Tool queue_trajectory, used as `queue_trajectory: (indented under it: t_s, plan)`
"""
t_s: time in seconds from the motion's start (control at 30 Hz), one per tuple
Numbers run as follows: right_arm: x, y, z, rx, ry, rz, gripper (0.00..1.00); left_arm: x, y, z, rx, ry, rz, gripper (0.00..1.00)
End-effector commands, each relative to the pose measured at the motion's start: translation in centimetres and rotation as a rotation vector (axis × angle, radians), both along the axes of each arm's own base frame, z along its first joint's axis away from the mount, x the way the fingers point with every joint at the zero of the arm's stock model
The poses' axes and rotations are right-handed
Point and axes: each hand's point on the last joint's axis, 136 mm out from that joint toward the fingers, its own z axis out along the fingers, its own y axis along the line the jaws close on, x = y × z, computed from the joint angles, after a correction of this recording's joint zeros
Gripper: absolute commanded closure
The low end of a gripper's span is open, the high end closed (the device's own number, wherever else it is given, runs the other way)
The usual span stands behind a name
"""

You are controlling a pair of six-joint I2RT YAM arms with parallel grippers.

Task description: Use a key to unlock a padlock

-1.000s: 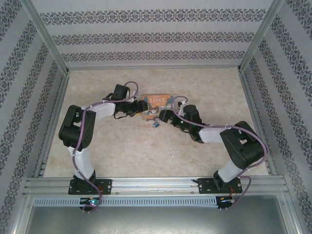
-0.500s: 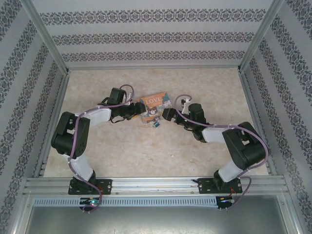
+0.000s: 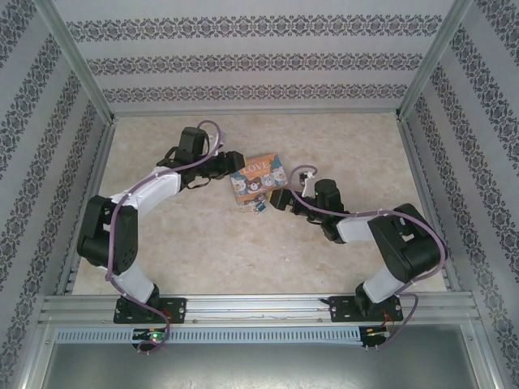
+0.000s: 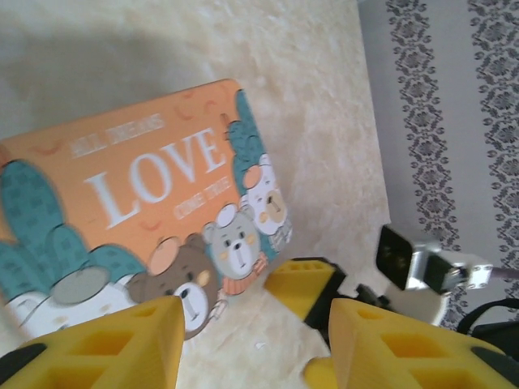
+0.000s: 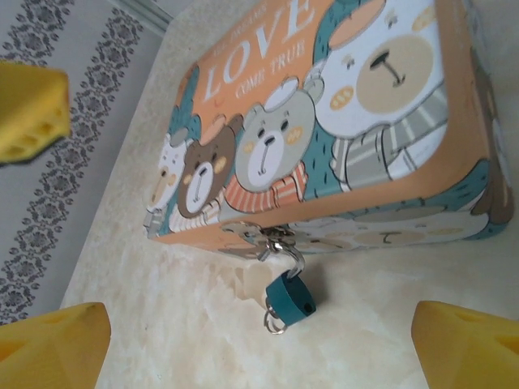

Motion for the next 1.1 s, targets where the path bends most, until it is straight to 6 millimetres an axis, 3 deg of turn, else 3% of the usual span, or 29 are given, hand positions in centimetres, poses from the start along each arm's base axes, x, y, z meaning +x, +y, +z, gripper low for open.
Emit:
queue_trajectory:
  t_s: [0.0,0.17,0.47,1.07]
  plan:
    - [0.3,1.4,0.5,0.040,-0.039,0.038,0.05,-0.1,-2.0,-0.9,-0.013,0.051,-0.046,0.51]
    - [0.2,3.2,0.0,0.058,-0.046,0.099,0.02,0.3,-3.5,-3.0,-0.015,0.115,-0.100,0.54]
    - [0.6,4.1,-1.2,0.069,-0.035,0.114,0.07,0.2,-3.5,-6.5,0.033,0.180,-0.094,0.55]
    - [1.2,6.0,-2.1,0.119,-0.024,0.165,0.28,-0.5,-2.9,-8.6,0.065,0.218,-0.082,0.56]
